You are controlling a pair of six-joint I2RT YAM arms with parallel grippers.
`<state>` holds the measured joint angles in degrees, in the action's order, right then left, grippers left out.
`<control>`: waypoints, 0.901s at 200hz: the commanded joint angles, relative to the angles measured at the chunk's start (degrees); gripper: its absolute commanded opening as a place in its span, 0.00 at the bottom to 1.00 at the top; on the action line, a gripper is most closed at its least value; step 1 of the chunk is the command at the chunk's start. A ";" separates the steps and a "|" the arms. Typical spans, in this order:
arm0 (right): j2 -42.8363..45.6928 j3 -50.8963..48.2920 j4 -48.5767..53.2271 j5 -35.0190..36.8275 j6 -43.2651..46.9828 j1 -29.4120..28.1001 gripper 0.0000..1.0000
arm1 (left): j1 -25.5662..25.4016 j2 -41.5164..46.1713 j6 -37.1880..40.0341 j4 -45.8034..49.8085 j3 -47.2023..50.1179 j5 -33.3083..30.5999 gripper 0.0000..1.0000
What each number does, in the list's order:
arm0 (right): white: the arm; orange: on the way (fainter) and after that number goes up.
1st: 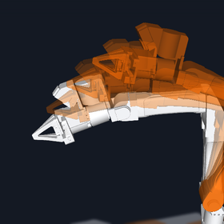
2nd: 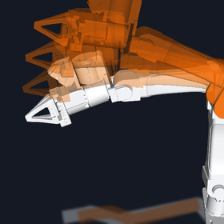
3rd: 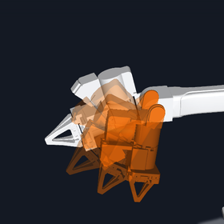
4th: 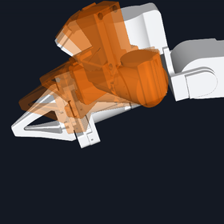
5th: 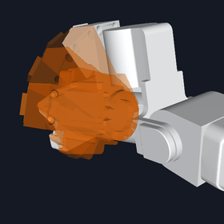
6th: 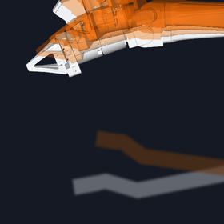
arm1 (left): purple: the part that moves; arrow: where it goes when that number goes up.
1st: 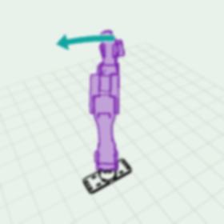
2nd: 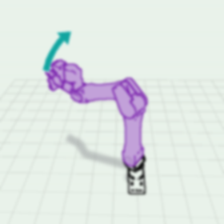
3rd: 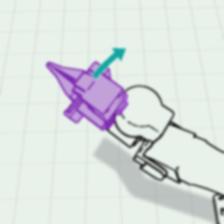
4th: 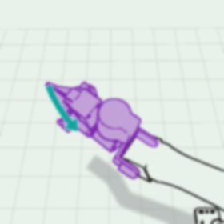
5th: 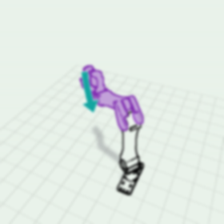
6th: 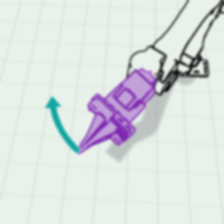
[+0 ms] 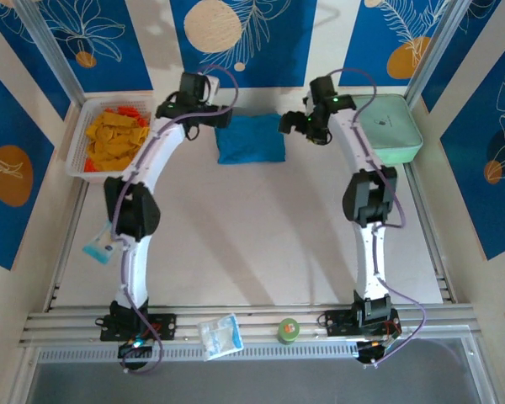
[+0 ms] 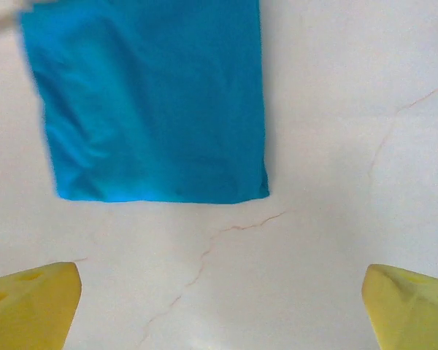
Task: Fold and stack the t-shirts
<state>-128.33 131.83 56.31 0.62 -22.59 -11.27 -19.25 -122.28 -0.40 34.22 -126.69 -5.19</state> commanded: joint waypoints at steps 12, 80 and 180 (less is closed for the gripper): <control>17.83 -13.79 -5.24 2.75 1.46 -0.86 0.99 | -0.49 16.52 1.10 -7.32 13.85 -2.53 0.99; 55.53 -61.25 -28.26 10.99 6.46 1.15 0.99 | -0.42 49.77 1.78 -22.96 54.19 -10.87 0.99; 75.77 -111.18 -75.91 7.93 17.13 8.37 0.99 | -0.14 71.40 8.30 -61.67 107.84 -19.98 0.99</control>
<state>-52.18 27.20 -1.45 11.09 -12.19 -2.98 -19.40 -51.22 5.13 -11.22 -26.87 -22.70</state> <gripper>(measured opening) 0.992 0.994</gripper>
